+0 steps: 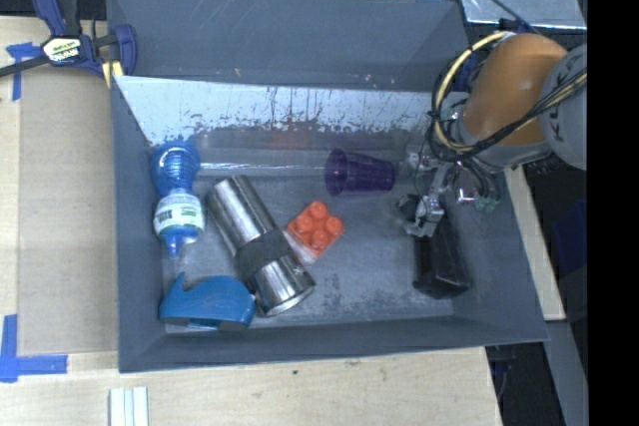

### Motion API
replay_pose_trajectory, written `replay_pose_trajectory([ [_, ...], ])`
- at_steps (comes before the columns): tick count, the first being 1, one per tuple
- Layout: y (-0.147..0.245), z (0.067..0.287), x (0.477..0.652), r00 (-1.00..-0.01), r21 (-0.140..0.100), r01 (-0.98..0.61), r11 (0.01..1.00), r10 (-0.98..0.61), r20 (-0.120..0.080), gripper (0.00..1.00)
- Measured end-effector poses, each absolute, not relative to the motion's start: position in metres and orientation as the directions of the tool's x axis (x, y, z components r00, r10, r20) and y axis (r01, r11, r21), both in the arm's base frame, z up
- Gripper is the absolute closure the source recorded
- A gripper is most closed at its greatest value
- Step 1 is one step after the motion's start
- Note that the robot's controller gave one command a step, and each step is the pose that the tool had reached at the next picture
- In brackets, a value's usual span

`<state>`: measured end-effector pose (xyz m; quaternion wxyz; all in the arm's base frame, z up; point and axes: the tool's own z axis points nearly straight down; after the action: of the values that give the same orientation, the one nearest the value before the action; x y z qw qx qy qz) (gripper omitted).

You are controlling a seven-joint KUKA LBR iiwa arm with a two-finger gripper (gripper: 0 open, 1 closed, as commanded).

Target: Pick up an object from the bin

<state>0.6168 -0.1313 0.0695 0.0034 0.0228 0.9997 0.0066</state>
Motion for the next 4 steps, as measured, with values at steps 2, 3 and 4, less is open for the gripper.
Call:
replay_pose_trajectory([
  [2, -0.08, 0.07, 0.628, -1.0, 0.014, 0.01, 1.0, 0.01, -0.007, 0.0],
  [3, -0.056, 0.071, 0.621, -0.992, 0.026, -0.123, 0.992, -0.122, -0.018, 0.0],
  [4, -0.042, 0.071, 0.623, -1.0, 0.014, -0.01, 1.0, -0.01, -0.011, 0.0],
])
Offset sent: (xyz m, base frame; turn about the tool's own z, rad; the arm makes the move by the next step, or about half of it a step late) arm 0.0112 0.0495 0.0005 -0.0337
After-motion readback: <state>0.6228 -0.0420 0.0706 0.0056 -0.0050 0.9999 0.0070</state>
